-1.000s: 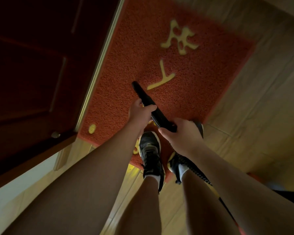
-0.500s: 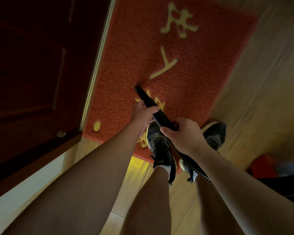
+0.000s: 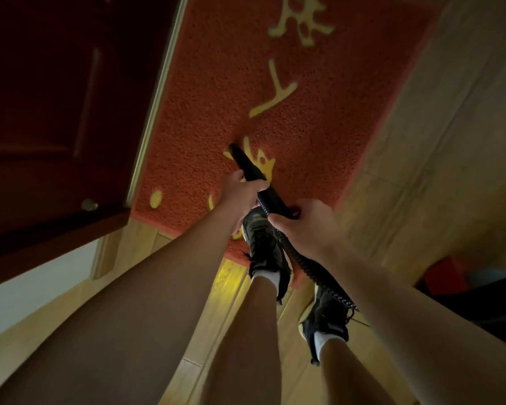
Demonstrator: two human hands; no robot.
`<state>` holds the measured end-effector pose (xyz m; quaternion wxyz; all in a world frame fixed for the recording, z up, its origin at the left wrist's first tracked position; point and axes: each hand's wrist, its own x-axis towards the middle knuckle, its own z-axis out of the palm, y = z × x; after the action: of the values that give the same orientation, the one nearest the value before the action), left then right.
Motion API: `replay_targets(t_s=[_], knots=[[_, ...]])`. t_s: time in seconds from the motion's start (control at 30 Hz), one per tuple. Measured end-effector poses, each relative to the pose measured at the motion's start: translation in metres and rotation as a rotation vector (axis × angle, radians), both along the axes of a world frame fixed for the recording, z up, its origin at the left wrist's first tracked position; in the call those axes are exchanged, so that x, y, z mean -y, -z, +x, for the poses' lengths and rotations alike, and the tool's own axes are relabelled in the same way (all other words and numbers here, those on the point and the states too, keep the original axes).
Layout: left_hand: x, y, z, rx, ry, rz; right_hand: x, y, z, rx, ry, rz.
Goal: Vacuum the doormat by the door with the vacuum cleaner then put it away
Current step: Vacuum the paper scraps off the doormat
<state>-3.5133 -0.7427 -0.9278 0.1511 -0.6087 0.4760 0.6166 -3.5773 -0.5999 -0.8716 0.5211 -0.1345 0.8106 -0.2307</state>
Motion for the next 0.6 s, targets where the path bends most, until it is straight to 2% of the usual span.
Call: replay_targets(t_s=[0.6], knots=[[-0.062,-0.027,0.051,-0.001,-0.074,-0.083,-0.066,-0.009,0.047,0.017,-0.057,-0.114]])
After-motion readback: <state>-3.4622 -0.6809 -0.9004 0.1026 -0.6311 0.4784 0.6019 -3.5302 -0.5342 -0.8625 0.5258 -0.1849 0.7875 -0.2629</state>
